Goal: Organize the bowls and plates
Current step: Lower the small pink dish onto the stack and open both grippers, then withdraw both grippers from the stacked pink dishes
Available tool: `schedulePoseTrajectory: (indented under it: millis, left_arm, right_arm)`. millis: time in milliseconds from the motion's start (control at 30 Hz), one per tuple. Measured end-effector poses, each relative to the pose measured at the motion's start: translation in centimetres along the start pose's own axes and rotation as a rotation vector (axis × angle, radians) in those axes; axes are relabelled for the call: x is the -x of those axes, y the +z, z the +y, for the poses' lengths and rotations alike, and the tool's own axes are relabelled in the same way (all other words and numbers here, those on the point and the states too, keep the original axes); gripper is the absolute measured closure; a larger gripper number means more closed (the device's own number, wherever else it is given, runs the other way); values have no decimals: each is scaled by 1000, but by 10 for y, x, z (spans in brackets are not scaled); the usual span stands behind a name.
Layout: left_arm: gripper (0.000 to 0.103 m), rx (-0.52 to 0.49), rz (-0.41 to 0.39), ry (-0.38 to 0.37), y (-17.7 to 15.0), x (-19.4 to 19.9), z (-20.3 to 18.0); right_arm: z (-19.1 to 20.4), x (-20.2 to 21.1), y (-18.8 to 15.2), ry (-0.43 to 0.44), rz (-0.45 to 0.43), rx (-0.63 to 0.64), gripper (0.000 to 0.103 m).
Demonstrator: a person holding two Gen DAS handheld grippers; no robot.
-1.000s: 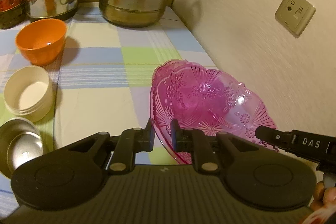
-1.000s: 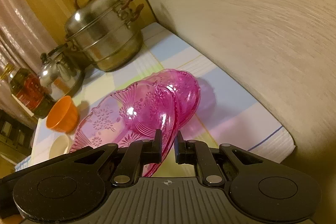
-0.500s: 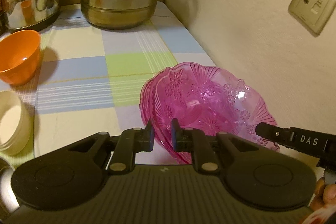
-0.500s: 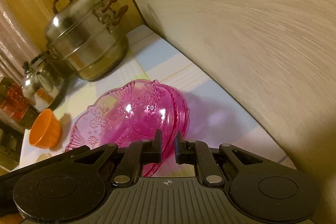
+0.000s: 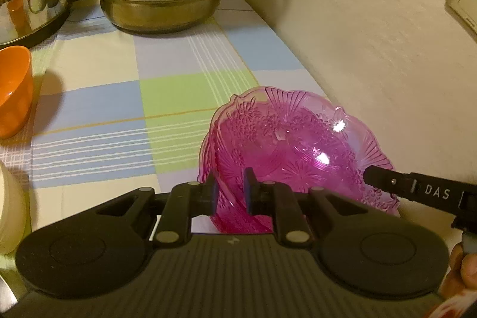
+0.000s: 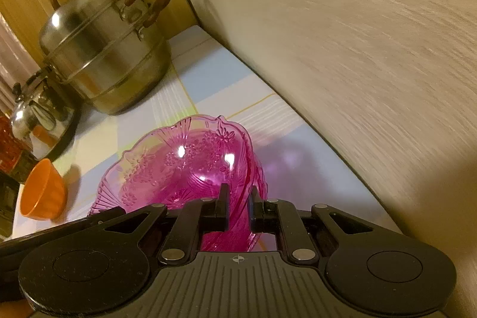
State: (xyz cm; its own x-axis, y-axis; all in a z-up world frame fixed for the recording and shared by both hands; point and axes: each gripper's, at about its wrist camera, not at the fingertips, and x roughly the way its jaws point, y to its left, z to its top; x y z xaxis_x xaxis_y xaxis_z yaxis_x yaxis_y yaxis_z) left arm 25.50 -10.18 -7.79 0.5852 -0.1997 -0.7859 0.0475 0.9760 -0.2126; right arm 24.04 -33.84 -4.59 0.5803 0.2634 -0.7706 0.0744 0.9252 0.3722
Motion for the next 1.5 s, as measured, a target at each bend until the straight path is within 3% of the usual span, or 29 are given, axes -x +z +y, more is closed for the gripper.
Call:
schedulePoseTrajectory:
  millis: [467,700,800,867,1167,1267,1367,1500]
  left_arm:
    - [86,-24,32,2,-1,-13,-1]
    - [78,-33,40,-1,-3,-9,-4]
    - [69,-38,40,-14,-4,-6,-4]
    - [57,-36,35,-5,-4,-3,-5]
    - [53,38,-16,-15,-3,19,18]
    - [60,51,-61,-9,1,23,25]
    - [80,66,-83,1,5,23,33]
    - [93,58,-76,5,8,19,39]
  right_arm:
    - [-1,-17,-3,-18,13,5,91]
    - [-5,-18,-1,1,20,-8,90]
    - [-7,-17,-1,10,21,-21,79]
    - [-8,-16,-1,10,16,-30,56]
    - [-17,-1,-6,34,-3,-92,54]
    - [-15,3,-9,45,-10,-95,54]
    - [-13,6,-13,52,-13,-97,54]
    - [-12,5,-15,52,-7,-101,54]
